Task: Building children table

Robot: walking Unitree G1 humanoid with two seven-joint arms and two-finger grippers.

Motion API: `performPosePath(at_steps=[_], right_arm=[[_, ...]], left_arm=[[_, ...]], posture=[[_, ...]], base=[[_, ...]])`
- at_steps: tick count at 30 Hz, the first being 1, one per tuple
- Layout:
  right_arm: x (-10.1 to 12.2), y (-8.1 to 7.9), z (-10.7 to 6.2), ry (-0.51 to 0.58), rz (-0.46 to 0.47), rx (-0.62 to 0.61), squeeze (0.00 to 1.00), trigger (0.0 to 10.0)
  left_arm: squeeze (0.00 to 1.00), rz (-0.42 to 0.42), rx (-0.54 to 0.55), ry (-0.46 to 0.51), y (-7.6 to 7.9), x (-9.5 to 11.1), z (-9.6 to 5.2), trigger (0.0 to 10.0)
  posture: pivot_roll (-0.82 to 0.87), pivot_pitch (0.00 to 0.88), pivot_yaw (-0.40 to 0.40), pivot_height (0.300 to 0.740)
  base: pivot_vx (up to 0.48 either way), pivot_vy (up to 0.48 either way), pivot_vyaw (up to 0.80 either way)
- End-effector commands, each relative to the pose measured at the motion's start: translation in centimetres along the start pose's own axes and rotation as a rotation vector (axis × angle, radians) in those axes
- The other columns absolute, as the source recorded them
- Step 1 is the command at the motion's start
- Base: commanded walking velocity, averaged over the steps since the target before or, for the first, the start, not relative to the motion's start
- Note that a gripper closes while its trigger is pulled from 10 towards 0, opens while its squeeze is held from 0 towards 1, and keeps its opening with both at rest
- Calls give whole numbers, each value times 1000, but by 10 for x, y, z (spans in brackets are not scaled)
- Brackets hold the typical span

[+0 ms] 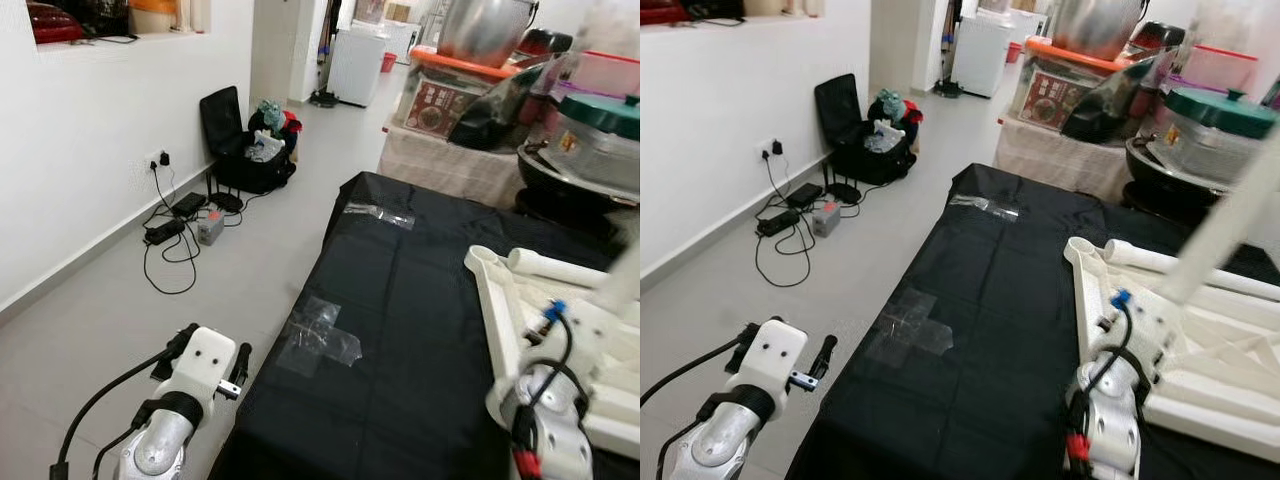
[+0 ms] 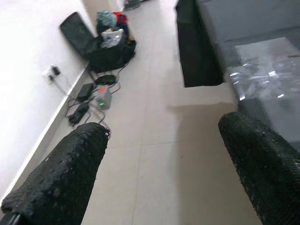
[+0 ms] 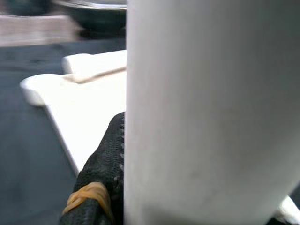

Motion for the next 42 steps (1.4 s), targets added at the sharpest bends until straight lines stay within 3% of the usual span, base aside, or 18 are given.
performPosePath(at_steps=[1, 3, 4, 9, 10, 11, 12, 15, 16, 20, 27, 28, 29, 30, 32, 33, 35, 42], right_arm=[[-13, 9, 1, -61, -89, -53, 0, 0], [-13, 0, -3, -56, -77, -18, 0, 0], [-12, -24, -6, -62, -56, 125, 0, 10000], [1, -47, -5, 10, -22, 301, 0, 10000], [5, -44, -1, 31, -13, 293, 647, 10000], [5, -44, -1, 31, -13, 293, 647, 10000], [9, -42, 0, 39, -17, 293, 1000, 10000], [11, -40, 0, 39, -26, 295, 1000, 10000], [16, -43, 1, 64, -55, 324, 0, 10000], [31, -66, -3, 151, -25, 598, 0, 10000], [32, -72, 4, 174, -39, 722, 0, 9451], [29, -73, 8, 170, -43, 768, 0, 4745], [28, -74, 10, 164, -45, 795, 0, 4745], [23, -78, 7, 162, -59, 890, 0, 10000], [20, -80, 4, 162, -69, 962, 0, 10000], [16, -81, 2, 155, -56, 999, 0, 0], [12, -81, 3, 150, -67, 1004, 0, 0], [-4, -55, 33, 99, -147, 579, 0, 0]], left_arm=[[0, 1, -22, 0, 5, 0, 0, 10000], [0, 2, -23, 0, 5, 0, 0, 10000], [0, 1, -22, 2, 5, 0, 0, 10000], [0, 1, -20, 4, 5, 1, 1, 10000], [0, 1, -20, 5, 6, 1, 0, 10000], [0, 1, -20, 5, 6, 1, 0, 10000], [0, 0, -21, 5, 6, 1, 0, 10000], [0, 0, -22, 5, 6, 2, 0, 10000], [0, -1, -23, 5, 6, 2, 0, 10000], [0, -3, -25, 4, 6, 2, -1, 10000], [0, -3, -25, 4, 6, 2, -1, 10000], [0, -3, -25, 5, 6, 2, -1, 10000], [0, -3, -24, 5, 6, 3, -1, 10000], [0, -3, -24, 6, 6, 3, 0, 10000], [0, -3, -24, 6, 6, 3, 0, 10000], [0, -2, -24, 7, 6, 3, 0, 10000], [0, -1, -24, 7, 6, 3, 0, 10000], [0, 3, -21, 5, 4, 3, 0, 10000]], posture=[[110, 0, -172, 740], [110, 0, -172, 740], [117, 0, -177, 740], [112, 0, -180, 740], [113, 0, -183, 740], [113, 0, -183, 740], [110, 0, -180, 740], [110, 0, -180, 740], [110, 0, -180, 740], [110, 0, -180, 740], [110, 0, -180, 740], [116, 0, -185, 740], [116, 0, -185, 740], [121, 0, -187, 740], [121, 0, -187, 740], [121, 0, -187, 740], [123, 0, -187, 740], [122, 0, -185, 740]], base=[[0, 0, 0], [0, 0, 0], [0, 0, 0], [0, 0, 0], [0, 0, 0], [0, 0, 0], [0, 0, 0], [0, 0, 0], [0, 0, 0], [0, 0, 0], [0, 0, 0], [0, 0, 0], [0, 0, 0], [0, 0, 0], [0, 0, 0], [0, 0, 0], [0, 0, 0], [0, 0, 0]])
Point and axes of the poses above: a point about 5 cm out from each wrist's last joint towards the gripper, its own z axis pointing out of the wrist towards the gripper, its own x axis along the axis of the wrist's last joint, y = z × x, the point moved 3 cm from there along z, pointing out of the wrist towards the gripper, and after that the axes turned 2 degrees about -z, right-handed, at the moved point
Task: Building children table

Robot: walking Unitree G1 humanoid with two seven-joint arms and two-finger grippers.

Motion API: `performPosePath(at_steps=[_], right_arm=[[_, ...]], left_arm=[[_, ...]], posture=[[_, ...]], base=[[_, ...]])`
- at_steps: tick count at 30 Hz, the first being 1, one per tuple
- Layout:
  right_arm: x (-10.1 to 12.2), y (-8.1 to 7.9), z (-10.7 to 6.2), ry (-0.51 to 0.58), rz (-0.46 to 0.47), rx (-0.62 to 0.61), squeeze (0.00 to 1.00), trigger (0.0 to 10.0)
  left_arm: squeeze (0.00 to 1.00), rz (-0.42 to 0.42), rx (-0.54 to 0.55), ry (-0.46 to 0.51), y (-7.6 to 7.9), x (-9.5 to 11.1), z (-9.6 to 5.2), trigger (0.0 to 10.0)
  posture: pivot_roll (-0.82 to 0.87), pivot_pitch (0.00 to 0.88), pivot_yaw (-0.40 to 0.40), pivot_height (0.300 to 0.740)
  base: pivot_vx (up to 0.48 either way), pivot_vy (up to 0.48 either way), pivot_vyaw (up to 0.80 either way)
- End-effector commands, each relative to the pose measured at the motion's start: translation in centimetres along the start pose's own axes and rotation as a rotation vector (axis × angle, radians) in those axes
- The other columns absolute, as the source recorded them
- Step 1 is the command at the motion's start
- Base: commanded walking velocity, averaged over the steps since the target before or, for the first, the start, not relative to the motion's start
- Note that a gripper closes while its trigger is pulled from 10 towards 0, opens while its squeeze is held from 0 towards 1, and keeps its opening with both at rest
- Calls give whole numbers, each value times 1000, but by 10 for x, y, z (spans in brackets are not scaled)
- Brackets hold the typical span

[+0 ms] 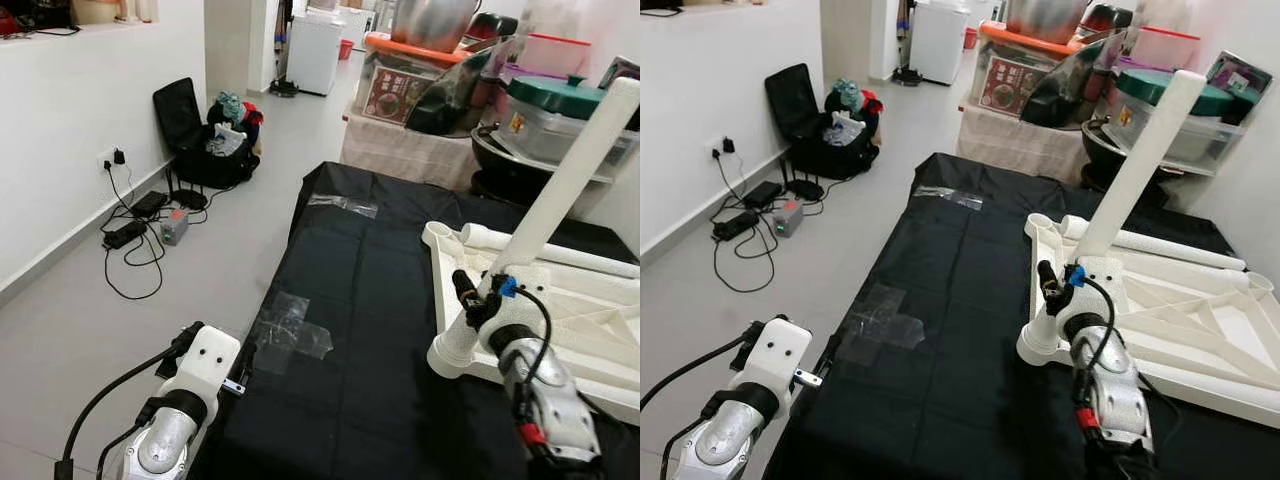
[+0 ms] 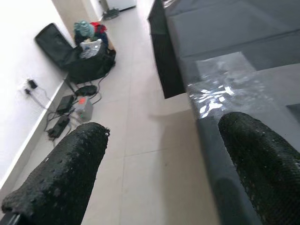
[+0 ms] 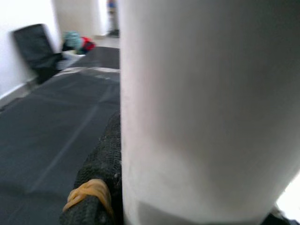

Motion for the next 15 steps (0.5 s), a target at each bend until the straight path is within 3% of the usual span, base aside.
performPosePath(at_steps=[1, 3, 4, 6, 7, 8, 11, 14, 15], right_arm=[[-19, 21, -5, -91, -82, -134, 0, 0], [-19, 26, -8, -95, -93, -200, 0, 0], [-20, 44, -18, -121, -104, -397, 0, 0], [-20, 44, -18, -121, -104, -397, 0, 0], [-21, 58, -34, -145, -90, -579, 0, 0], [-21, 62, -46, -167, -74, -671, 0, 0], [-21, 62, -46, -167, -74, -671, 0, 0], [-13, 41, -52, -166, -20, -661, 0, 0], [-13, 41, -52, -166, -20, -661, 0, 0]], left_arm=[[0, 1, -6, -5, 1, 0, -1, 10000], [0, 1, -6, -5, 1, 0, -1, 10000], [0, 2, -7, -5, 1, 0, -1, 10000], [0, 2, -7, -5, 1, 0, -1, 10000], [0, 2, -8, -5, 1, 0, -1, 10000], [0, 2, -8, -6, 1, 0, -1, 10000], [0, 2, -8, -6, 1, 0, -1, 10000], [0, 3, -11, -6, 2, 0, -1, 10000], [0, 3, -11, -6, 2, 0, -1, 10000]], posture=[[122, 0, -185, 740], [122, 0, -185, 740], [119, 0, -183, 740], [119, 0, -183, 740], [117, 0, -182, 740], [112, 0, -178, 740], [112, 0, -178, 740], [112, 0, -182, 740], [112, 0, -182, 740]], base=[[0, 0, 0], [0, 0, 0], [0, 0, 0], [0, 0, 0], [0, 0, 0], [0, 0, 0], [0, 0, 0], [0, 0, 0], [0, 0, 0]])
Point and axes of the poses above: a point about 5 cm out from each wrist's last joint towards the gripper, its own z axis pointing out of the wrist towards the gripper, its own x axis along the axis of the wrist's last joint, y = z × x, the point moved 3 cm from there along z, pointing out of the wrist towards the gripper, and after that the axes turned 2 degrees about -z, right-handed, at the moved point
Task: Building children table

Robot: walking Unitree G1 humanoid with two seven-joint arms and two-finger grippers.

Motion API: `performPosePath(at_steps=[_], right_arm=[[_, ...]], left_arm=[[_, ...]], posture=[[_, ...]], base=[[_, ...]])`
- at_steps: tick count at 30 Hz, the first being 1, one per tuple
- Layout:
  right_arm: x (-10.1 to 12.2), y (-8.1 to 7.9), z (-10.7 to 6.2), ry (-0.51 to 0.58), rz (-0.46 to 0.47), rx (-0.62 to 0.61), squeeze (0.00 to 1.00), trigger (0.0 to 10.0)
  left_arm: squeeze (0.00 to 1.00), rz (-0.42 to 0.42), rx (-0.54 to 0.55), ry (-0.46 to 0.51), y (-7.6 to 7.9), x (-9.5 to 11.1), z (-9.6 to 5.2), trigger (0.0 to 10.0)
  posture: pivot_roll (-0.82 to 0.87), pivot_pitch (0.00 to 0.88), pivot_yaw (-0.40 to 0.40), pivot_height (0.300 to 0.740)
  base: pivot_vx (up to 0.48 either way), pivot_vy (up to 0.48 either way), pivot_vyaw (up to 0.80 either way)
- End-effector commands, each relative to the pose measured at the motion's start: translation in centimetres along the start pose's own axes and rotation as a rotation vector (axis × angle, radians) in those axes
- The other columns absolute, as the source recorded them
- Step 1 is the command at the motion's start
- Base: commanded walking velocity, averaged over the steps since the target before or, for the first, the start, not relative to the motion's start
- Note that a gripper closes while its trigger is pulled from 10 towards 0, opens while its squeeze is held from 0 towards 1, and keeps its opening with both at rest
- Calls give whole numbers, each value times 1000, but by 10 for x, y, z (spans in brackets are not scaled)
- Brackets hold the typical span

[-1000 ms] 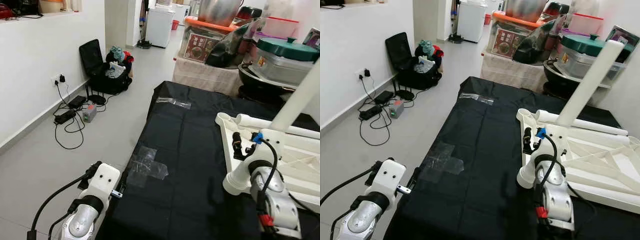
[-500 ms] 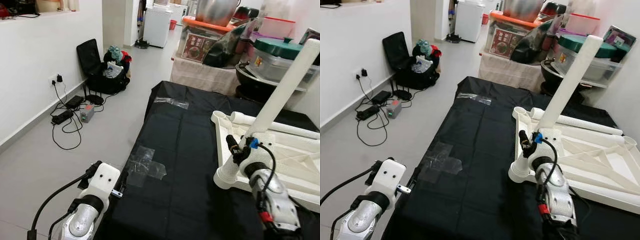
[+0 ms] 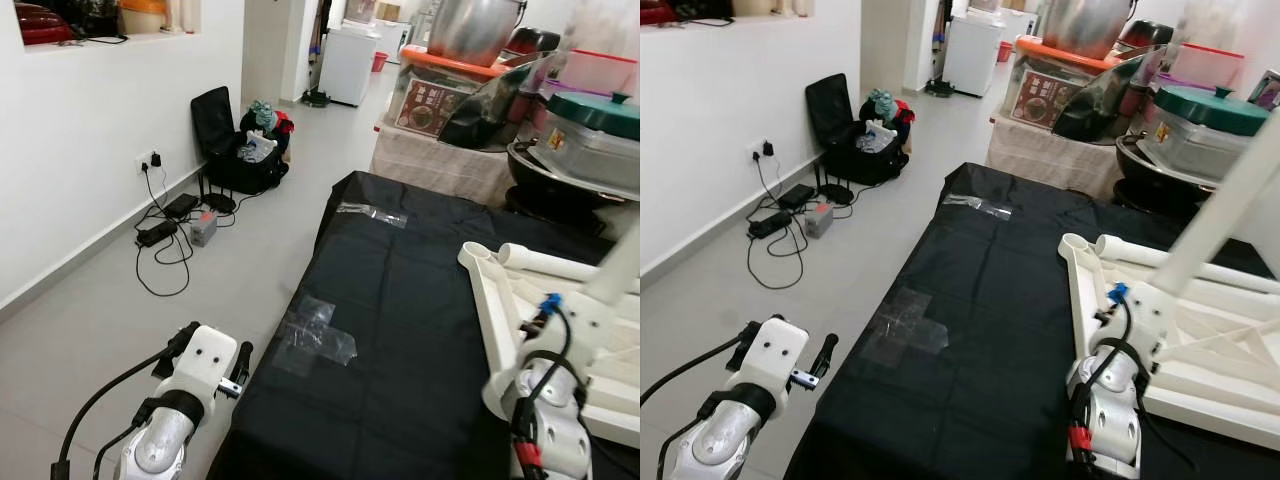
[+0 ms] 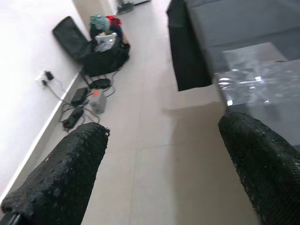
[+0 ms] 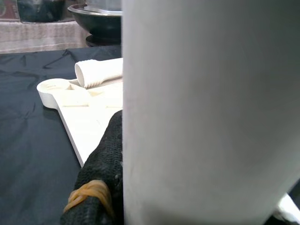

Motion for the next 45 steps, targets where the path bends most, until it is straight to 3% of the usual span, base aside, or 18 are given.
performPosePath(at_steps=[1, 6, 7, 8, 10, 11, 14, 17, 20, 21, 23, 24, 27, 30, 35, 36, 39, 45], right_arm=[[-3, -19, -4, -36, -46, 89, 0, 10000], [3, -36, -6, -3, 1, 189, 0, 10000], [5, -34, -6, 9, -1, 174, 447, 10000], [8, -32, -4, 17, -4, 168, 1000, 10000], [9, -30, -3, 15, -9, 161, 1000, 10000], [22, -35, -1, 74, 12, 215, 0, 10000], [31, -38, 0, 120, 27, 258, 0, 10000], [51, -65, -3, 202, 70, 589, 0, 10000], [53, -73, -5, 231, 54, 679, 0, 10000], [49, -77, -7, 229, 30, 711, 0, 6549], [46, -80, -8, 226, 14, 734, 0, 6549], [40, -84, -11, 211, -5, 769, 0, 1804], [31, -88, -16, 209, -26, 805, 0, 0], [28, -88, -18, 215, -26, 821, 0, 0], [2, -42, 25, 71, -144, 360, 0, 0], [2, -42, 25, 71, -144, 360, 0, 0], [-10, -9, 25, -13, -142, 107, 0, 0], [-9, -1, 6, -22, -161, 2, 0, 0]], left_arm=[[0, 1, -11, -2, 3, 1, 0, 10000], [0, 0, -9, -2, 3, 1, -1, 10000], [0, 1, -9, -2, 3, 1, -1, 10000], [0, 0, -10, -2, 3, 1, -1, 10000], [0, 0, -11, -2, 3, 0, -1, 10000], [0, 0, -12, -3, 3, 0, -1, 10000], [0, 0, -12, -4, 3, 0, -1, 10000], [0, 0, -16, -4, 4, -1, -2, 10000], [0, 1, -17, -4, 5, -1, -2, 10000], [0, 1, -15, -4, 5, -1, -2, 10000], [0, 2, -14, -4, 5, -1, -2, 10000], [0, 2, -12, -4, 4, -1, -2, 10000], [0, 5, -9, -5, 4, -1, -2, 10000], [0, 5, -10, -6, 3, -2, -2, 10000], [0, 8, -16, -8, 4, -3, -3, 10000], [0, 8, -16, -8, 4, -3, -3, 10000], [0, 10, -13, -10, 3, -3, -3, 10000], [0, 12, -13, -12, 2, -4, -3, 10000]], posture=[[118, 0, -186, 740], [119, 0, -184, 740], [119, 0, -184, 740], [120, 0, -183, 740], [120, 0, -183, 740], [117, 0, -181, 740], [115, 0, -179, 740], [118, 0, -179, 740], [124, 0, -185, 740], [128, 0, -189, 740], [133, 0, -191, 740], [137, 0, -192, 740], [137, 0, -192, 740], [137, 0, -189, 740], [137, 0, -190, 740], [137, 0, -190, 740], [131, 0, -190, 740], [130, 0, -189, 740]], base=[[0, 0, 0], [0, 0, 0], [0, 0, 0], [0, 0, 0], [0, 0, 0], [0, 0, 0], [0, 0, 0], [0, 0, 0], [0, 0, 0], [0, 0, 0], [0, 0, 0], [0, 0, 0], [0, 0, 0], [0, 0, 0], [0, 0, 0], [0, 0, 0], [0, 0, 0], [0, 0, 0]])
Point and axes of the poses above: a point about 5 cm out from each wrist's last joint towards the gripper, its own z axis pointing out of the wrist towards the gripper, its own x axis along the axis of the wrist's last joint, y = z × x, the point moved 3 cm from there along z, pointing out of the wrist towards the gripper, and after that the axes turned 2 degrees about -z, right-handed, at the moved point
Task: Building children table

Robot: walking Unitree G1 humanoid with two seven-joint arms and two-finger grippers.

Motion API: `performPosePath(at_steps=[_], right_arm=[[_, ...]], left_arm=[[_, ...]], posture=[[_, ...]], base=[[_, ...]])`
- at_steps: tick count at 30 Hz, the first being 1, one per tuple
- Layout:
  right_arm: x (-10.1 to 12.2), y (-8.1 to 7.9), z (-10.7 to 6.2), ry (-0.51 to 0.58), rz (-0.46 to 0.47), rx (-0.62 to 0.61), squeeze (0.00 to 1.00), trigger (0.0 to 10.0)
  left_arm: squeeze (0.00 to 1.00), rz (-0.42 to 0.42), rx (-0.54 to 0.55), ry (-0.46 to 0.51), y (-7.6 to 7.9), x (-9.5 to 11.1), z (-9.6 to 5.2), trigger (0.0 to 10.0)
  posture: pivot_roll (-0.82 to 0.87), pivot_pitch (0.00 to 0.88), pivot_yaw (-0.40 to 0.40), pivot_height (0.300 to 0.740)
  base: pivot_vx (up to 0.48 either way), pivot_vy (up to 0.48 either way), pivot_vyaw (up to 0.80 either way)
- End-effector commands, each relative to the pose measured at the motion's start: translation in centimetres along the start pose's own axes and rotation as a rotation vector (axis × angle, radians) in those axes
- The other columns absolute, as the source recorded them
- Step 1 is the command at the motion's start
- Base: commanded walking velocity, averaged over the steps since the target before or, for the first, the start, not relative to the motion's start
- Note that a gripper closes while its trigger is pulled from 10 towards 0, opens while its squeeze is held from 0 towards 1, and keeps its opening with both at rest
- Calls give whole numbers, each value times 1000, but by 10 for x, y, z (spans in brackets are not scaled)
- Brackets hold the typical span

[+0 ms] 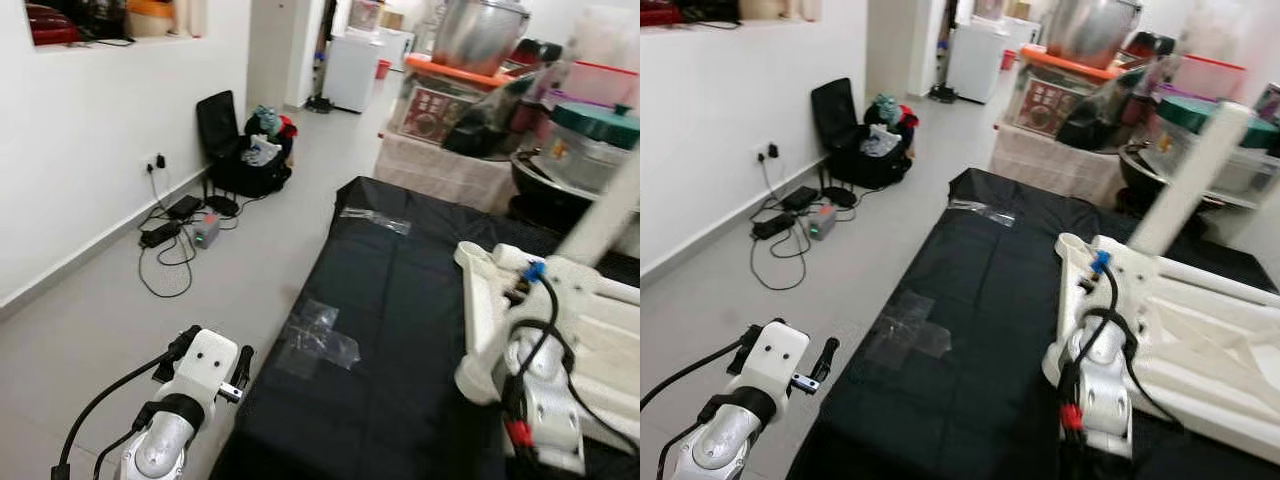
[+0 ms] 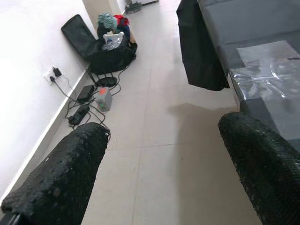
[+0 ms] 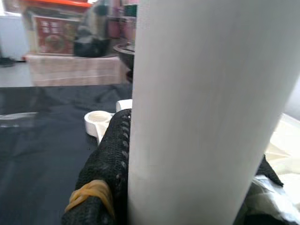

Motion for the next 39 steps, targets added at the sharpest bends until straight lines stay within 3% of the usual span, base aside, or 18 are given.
performPosePath(at_steps=[1, 7, 8, 9, 10, 11, 15, 16, 21, 22, 23, 26, 27, 28, 29, 36, 38, 39], right_arm=[[-32, 17, -1, -129, -136, -83, 0, 0], [-29, 9, -4, -168, -134, -81, 0, 0], [-29, -4, -5, -183, -93, 13, 0, 10000], [-29, -14, -6, -196, -64, 78, 0, 10000], [-26, -17, -8, -188, -38, 99, 435, 10000], [-24, -19, -8, -173, -29, 114, 969, 10000], [-17, -17, -6, -146, -44, 122, 1000, 10000], [-13, -16, -3, -132, -60, 137, 0, 10000], [-5, -18, 3, -99, -64, 177, 0, 10000], [2, -30, 5, -65, -27, 306, 0, 10000], [2, -30, 5, -65, -27, 306, 0, 10000], [15, -63, -5, 19, 33, 732, 0, 10000], [15, -63, -5, 19, 33, 732, 0, 10000], [0, -76, -29, 51, -68, 1067, 0, 10000], [-9, -78, -38, 39, -107, 1159, 0, 10000], [-26, -87, -54, 8, -166, 1282, 0, 10000], [-35, -99, -59, 3, -170, 1292, 0, 9922], [-39, -103, -61, -7, -171, 1295, 0, 8667]], left_arm=[[0, 8, -16, 0, 3, 0, 0, 10000], [0, 10, -20, 3, 4, 1, 1, 10000], [0, 10, -20, 3, 4, 1, 1, 10000], [0, 9, -20, 4, 4, 1, 1, 10000], [0, 9, -20, 5, 5, 1, 1, 10000], [0, 8, -21, 5, 5, 2, 1, 10000], [0, 7, -22, 6, 5, 2, 0, 10000], [0, 6, -22, 6, 6, 2, 0, 10000], [0, 4, -24, 6, 6, 2, -1, 10000], [0, 4, -25, 6, 6, 3, -1, 10000], [0, 4, -25, 6, 6, 3, -1, 10000], [0, 2, -27, 7, 7, 3, -1, 10000], [0, 2, -27, 7, 7, 3, -1, 10000], [0, 2, -28, 9, 8, 4, 0, 10000], [0, 2, -28, 9, 8, 4, 0, 10000], [0, 4, -27, 11, 8, 4, 0, 10000], [0, 5, -23, 10, 6, 4, 0, 10000], [0, 6, -25, 9, 6, 4, 0, 10000]], posture=[[130, 0, -189, 740], [124, 0, -188, 740], [121, 0, -189, 740], [121, 0, -189, 740], [119, 0, -188, 740], [119, 0, -188, 740], [117, 0, -188, 740], [114, 0, -188, 740], [111, 0, -187, 740], [111, 0, -187, 740], [111, 0, -187, 740], [110, 0, -186, 740], [110, 0, -186, 740], [114, 0, -189, 740], [117, 0, -189, 740], [125, 0, -195, 740], [133, 0, -193, 740], [133, 0, -193, 740]], base=[[0, 0, 0], [0, 0, 0], [0, 0, 0], [0, 0, 0], [0, 0, 0], [0, 0, 0], [0, 0, 0], [0, 0, 0], [0, 0, 0], [0, 0, 0], [0, 0, 0], [0, 0, 0], [0, 0, 0], [0, 0, 0], [0, 0, 0], [0, 0, 0], [0, 0, 0], [0, 0, 0]])
Point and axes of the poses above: a point about 5 cm out from each wrist's last joint towards the gripper, its own z axis pointing out of the wrist towards the gripper, its own x axis along the axis of the wrist's last joint, y = z × x, the point moved 3 cm from there along z, pointing out of the wrist towards the gripper, and after that the axes turned 2 degrees about -z, right-handed, at the moved point
